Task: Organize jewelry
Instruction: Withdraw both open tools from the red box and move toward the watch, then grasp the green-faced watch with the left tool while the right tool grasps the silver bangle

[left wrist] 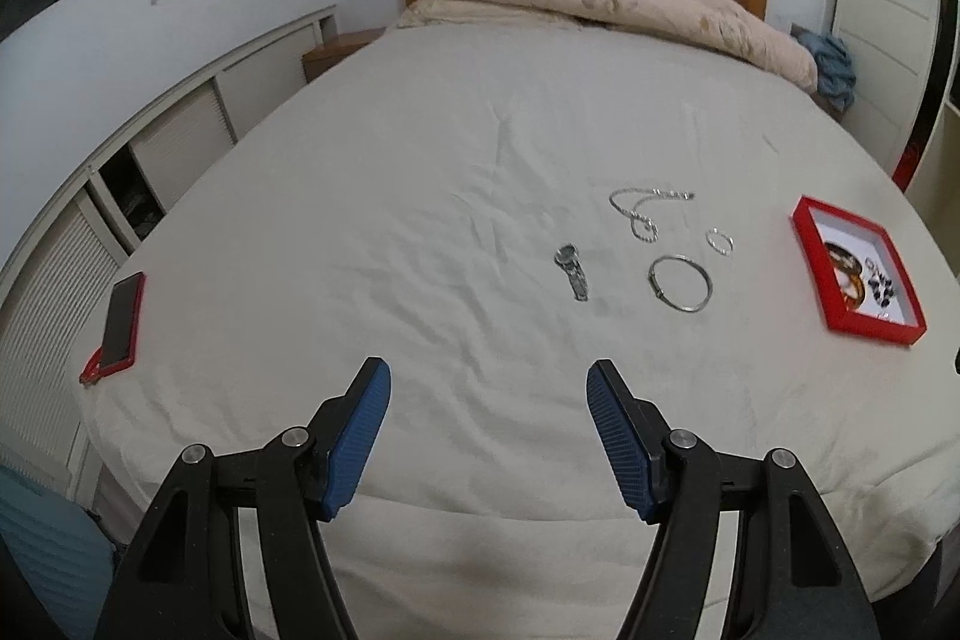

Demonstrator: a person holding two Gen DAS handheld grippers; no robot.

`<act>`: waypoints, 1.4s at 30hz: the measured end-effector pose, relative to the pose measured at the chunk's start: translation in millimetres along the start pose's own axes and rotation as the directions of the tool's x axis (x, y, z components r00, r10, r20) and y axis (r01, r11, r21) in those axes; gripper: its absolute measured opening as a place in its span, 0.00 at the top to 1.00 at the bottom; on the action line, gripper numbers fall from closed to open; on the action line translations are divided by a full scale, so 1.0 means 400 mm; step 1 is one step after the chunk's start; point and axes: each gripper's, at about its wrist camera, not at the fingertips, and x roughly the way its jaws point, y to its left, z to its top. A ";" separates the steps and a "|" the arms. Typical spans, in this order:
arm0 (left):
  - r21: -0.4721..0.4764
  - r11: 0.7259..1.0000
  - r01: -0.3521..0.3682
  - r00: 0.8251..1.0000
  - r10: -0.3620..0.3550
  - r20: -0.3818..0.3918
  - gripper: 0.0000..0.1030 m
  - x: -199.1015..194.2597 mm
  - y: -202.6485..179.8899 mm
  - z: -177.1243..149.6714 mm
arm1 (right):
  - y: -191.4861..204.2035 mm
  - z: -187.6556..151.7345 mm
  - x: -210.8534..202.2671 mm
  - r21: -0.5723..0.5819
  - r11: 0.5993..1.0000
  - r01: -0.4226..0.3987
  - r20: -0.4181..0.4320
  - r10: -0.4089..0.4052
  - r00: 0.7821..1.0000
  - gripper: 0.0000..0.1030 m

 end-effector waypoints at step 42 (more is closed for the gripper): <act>0.021 0.994 0.104 0.975 -0.098 -0.198 0.30 0.510 -0.113 0.184 | 0.147 0.207 0.638 -0.150 0.978 -0.143 -0.237 0.105 0.966 0.61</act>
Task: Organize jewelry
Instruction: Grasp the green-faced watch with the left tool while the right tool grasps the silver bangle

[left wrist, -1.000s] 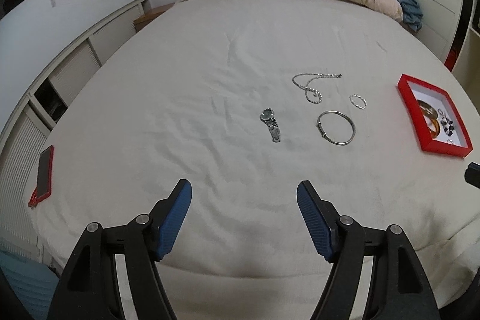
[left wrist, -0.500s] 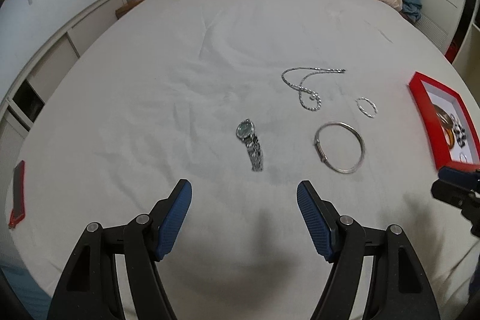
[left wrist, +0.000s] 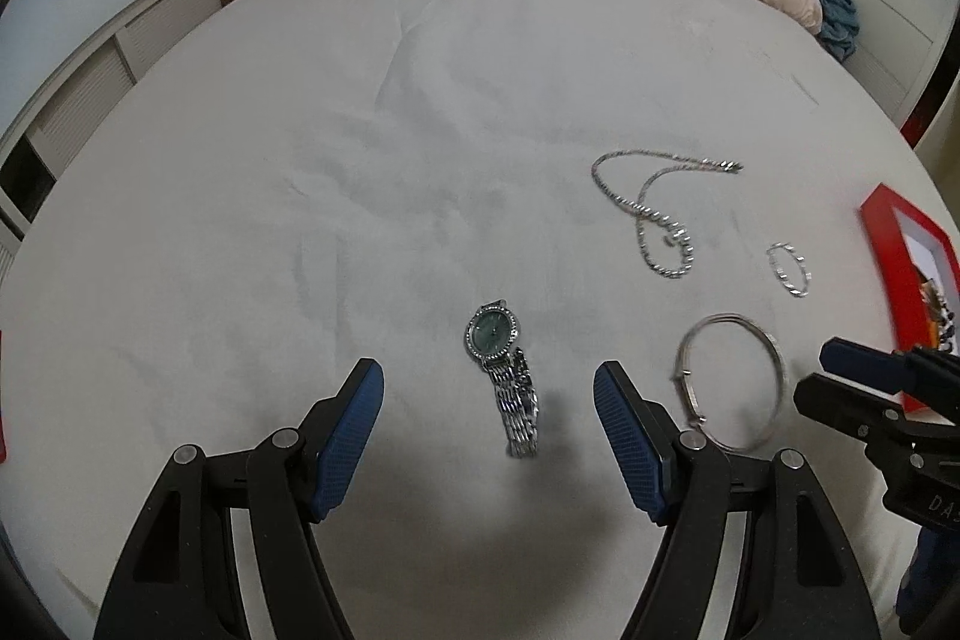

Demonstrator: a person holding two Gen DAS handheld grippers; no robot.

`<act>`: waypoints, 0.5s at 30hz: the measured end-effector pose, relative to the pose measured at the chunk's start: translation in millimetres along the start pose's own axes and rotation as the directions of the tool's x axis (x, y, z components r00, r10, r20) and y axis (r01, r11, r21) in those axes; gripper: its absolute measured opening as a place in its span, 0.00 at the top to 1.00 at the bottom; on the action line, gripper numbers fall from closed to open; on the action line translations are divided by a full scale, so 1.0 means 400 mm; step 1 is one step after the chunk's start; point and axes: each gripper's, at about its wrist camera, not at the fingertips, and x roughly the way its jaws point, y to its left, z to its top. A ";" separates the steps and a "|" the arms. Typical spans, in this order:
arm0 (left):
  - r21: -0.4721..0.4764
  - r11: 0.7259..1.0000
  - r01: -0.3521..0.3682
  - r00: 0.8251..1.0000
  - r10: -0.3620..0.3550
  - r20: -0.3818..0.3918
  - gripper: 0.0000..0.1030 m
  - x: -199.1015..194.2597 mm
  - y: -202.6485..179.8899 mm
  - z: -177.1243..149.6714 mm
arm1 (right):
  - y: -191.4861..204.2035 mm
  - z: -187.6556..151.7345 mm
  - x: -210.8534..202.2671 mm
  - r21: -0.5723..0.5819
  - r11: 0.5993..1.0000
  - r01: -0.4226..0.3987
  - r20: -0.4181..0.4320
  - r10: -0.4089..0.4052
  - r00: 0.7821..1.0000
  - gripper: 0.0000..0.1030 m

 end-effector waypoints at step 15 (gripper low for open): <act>0.015 1.000 -0.014 1.000 0.013 0.004 0.65 0.071 0.015 0.001 | 0.013 0.006 0.102 -0.081 0.991 0.109 0.002 -0.109 0.994 0.83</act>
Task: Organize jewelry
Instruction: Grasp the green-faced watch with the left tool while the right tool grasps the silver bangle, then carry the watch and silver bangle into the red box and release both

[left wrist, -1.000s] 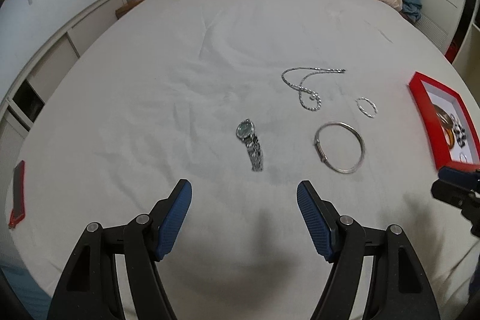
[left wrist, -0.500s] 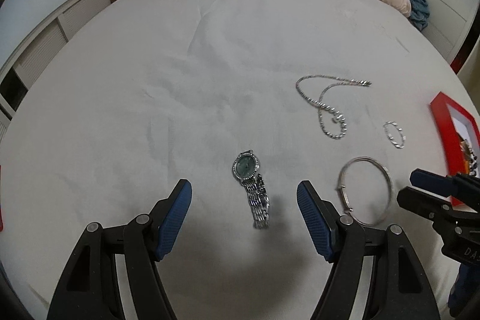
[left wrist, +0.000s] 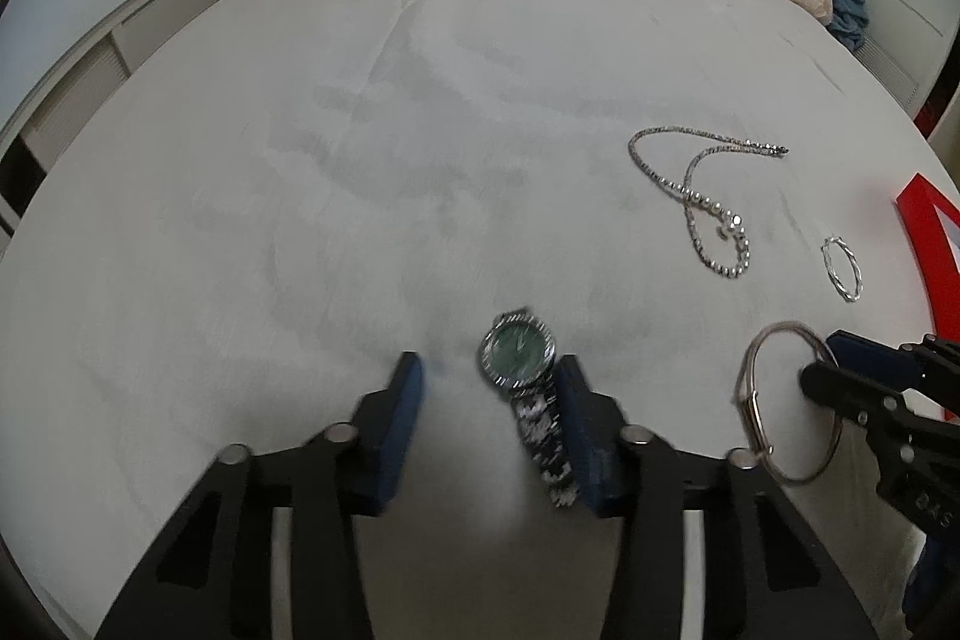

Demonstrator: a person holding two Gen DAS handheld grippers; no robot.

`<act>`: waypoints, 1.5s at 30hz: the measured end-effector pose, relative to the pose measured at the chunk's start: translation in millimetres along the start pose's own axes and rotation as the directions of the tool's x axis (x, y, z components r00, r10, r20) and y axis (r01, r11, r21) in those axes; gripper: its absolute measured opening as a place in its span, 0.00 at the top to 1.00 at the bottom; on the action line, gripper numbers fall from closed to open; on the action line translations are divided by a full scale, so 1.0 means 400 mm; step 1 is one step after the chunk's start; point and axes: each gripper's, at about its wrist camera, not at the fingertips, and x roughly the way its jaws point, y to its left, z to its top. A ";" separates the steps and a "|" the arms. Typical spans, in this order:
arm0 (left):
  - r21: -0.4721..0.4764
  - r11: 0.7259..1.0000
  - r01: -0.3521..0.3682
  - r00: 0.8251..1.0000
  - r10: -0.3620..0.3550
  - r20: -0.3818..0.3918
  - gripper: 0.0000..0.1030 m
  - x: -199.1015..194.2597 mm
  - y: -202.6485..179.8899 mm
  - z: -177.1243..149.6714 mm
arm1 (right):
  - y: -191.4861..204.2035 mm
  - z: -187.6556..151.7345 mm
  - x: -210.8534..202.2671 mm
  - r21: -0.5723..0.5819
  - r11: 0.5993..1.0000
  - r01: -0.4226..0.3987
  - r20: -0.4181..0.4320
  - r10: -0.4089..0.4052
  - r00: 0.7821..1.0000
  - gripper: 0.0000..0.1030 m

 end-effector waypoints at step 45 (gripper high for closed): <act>0.296 0.929 0.223 0.961 -0.260 0.091 0.78 -0.322 -0.571 0.044 | -0.409 -0.230 -0.637 0.301 0.915 0.269 0.235 -0.345 0.909 0.95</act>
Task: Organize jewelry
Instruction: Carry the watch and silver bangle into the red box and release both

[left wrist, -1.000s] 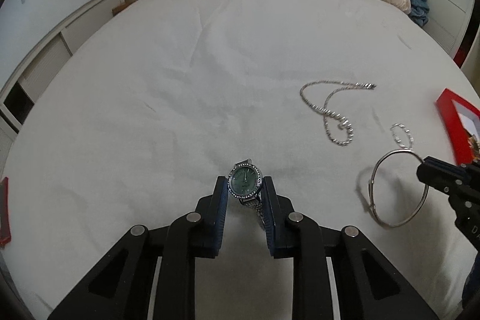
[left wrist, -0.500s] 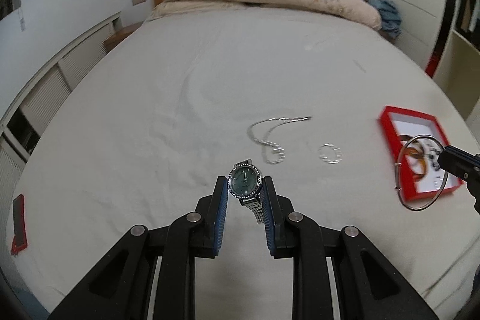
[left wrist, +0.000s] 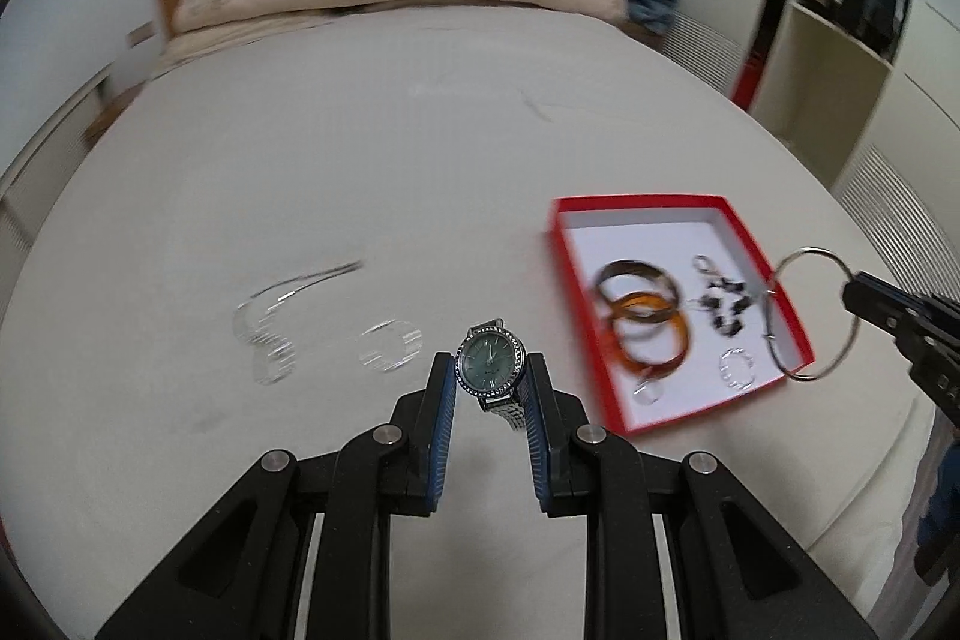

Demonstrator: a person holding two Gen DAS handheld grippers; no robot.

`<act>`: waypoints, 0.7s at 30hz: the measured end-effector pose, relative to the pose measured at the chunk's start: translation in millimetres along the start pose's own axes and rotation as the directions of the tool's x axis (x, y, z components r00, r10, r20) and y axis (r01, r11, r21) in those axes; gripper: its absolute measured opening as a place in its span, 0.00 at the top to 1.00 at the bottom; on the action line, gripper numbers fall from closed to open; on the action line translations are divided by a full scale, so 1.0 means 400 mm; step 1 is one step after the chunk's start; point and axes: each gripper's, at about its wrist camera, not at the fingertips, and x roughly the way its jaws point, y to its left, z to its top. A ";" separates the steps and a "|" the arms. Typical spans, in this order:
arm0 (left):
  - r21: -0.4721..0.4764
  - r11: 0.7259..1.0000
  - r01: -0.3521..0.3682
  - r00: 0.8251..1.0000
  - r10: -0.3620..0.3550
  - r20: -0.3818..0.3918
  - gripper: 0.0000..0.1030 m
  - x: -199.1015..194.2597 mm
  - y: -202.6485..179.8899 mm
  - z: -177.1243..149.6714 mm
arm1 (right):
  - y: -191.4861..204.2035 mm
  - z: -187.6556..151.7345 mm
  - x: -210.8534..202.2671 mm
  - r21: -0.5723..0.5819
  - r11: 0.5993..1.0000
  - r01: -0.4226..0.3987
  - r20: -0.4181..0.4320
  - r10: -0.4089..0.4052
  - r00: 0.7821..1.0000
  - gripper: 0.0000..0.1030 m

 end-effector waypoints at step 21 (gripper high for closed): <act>0.098 0.995 0.035 0.992 -0.023 -0.127 0.78 0.487 -0.218 0.195 | -0.221 0.083 0.448 -0.008 1.000 0.011 -0.174 -0.012 0.985 0.95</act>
